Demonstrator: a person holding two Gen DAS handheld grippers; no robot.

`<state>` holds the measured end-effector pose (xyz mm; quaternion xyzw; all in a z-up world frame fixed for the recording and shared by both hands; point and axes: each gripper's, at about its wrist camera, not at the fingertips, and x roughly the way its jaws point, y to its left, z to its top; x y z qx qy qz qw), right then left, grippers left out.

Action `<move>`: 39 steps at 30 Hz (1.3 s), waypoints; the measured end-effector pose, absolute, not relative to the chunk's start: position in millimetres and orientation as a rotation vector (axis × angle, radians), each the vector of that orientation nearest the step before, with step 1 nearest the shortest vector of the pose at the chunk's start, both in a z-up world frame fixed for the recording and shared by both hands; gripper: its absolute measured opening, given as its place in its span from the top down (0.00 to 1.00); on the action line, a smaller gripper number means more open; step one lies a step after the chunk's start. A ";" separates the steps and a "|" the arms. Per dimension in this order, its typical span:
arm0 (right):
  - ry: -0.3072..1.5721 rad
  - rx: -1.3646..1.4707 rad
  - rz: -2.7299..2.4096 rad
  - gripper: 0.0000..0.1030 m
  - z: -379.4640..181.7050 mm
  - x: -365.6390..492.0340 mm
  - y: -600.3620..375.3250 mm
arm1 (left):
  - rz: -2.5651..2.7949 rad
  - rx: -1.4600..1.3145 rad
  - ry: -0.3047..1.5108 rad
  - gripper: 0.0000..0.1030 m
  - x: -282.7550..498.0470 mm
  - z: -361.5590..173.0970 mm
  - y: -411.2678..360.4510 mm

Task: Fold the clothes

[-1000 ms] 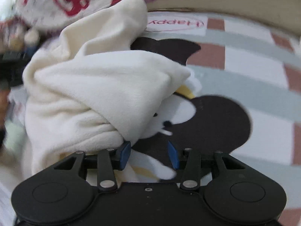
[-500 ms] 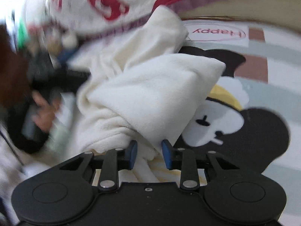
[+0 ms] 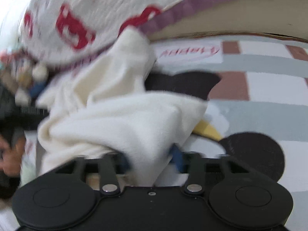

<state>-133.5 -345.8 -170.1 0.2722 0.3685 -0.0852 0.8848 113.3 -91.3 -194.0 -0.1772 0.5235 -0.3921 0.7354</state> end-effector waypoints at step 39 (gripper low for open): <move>0.918 0.209 -0.925 0.60 -121.6 -232.1 -572.0 | -0.770 -0.214 1.042 0.38 105.2 -176.2 -113.7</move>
